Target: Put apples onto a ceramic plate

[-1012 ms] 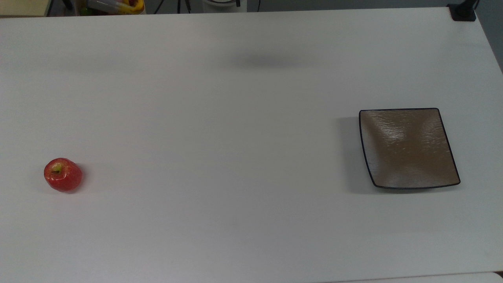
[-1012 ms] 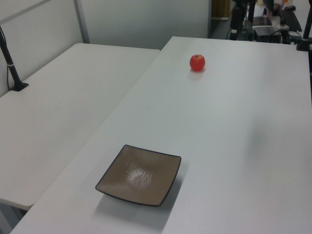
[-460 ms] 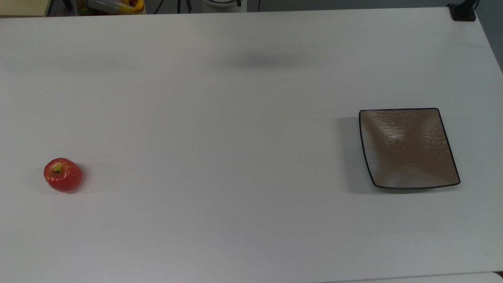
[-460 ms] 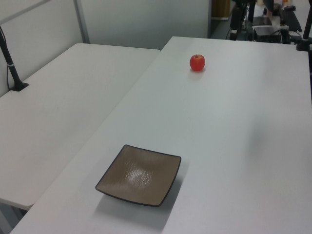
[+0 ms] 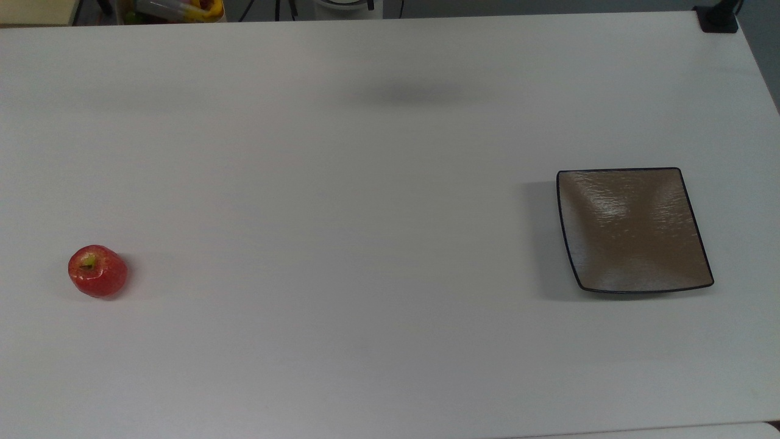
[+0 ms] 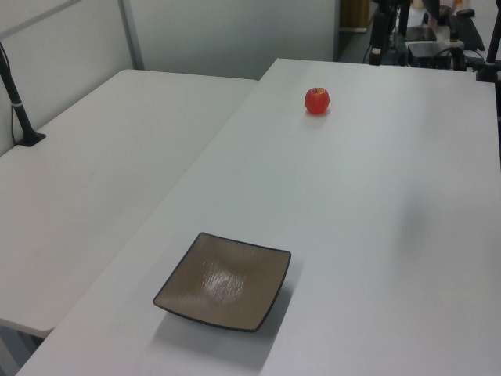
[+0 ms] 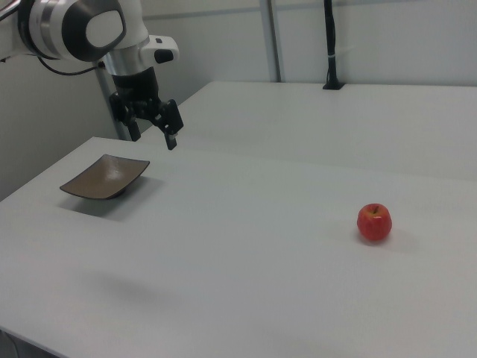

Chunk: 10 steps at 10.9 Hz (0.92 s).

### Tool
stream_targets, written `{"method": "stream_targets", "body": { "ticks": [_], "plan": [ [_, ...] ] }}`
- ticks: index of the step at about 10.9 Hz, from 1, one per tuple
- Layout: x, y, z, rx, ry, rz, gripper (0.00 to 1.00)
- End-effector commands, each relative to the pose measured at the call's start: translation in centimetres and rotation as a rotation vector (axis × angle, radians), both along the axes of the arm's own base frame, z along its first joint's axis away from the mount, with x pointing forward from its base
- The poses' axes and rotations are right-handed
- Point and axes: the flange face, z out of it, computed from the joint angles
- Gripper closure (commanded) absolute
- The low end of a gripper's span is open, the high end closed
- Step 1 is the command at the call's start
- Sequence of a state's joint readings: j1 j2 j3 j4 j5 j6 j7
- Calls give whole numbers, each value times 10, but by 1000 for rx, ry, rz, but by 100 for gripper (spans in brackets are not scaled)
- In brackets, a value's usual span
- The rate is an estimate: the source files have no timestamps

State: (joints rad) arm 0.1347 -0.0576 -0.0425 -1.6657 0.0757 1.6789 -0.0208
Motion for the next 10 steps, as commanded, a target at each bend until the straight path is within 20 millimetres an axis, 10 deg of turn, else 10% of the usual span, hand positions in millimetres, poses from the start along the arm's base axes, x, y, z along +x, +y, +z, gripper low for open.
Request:
{"method": "stream_targets", "body": {
  "ticks": [1, 5, 10],
  "plan": [
    [4, 0, -2, -25, 11, 106, 0],
    [27, -24, 1, -84, 3, 175, 0],
    [78, -155, -8, -163, -123, 222, 0]
  ]
}}
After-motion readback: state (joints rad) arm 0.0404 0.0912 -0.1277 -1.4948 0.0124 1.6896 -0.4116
